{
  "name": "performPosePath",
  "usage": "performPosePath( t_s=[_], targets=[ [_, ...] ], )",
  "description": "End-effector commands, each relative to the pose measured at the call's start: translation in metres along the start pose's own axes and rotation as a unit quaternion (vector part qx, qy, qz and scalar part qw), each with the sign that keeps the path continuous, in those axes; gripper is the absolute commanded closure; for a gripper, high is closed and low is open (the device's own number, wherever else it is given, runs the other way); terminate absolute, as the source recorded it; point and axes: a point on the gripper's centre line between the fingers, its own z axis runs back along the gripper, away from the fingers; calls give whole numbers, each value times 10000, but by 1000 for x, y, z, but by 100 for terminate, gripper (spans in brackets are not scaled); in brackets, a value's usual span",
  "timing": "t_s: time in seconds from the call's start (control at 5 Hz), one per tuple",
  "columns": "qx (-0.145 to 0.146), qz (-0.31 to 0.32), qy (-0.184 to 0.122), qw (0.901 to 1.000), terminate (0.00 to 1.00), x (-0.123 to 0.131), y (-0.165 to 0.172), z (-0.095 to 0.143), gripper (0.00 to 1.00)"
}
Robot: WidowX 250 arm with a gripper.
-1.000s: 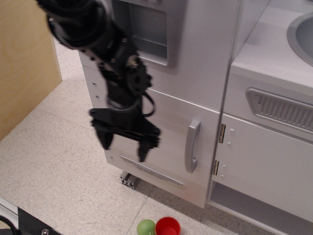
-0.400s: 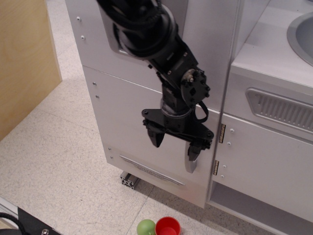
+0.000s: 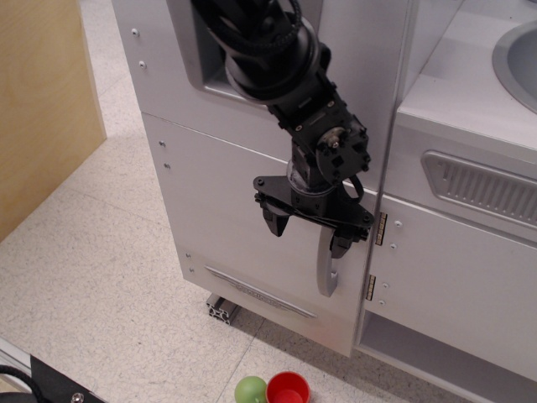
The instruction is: Open low fridge
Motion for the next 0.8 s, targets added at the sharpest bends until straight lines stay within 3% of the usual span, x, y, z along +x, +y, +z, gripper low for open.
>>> performPosePath(
  t_s=[0.0, 0.4, 0.6],
  targets=[
    [-52, -129, -182, 9997, 0, 8, -2, 8, 100],
    [84, -268, -34, 9996, 0, -8, 7, 12, 100],
    [-20, -390, 122, 9992, 0, -22, 20, 17, 100]
  ],
)
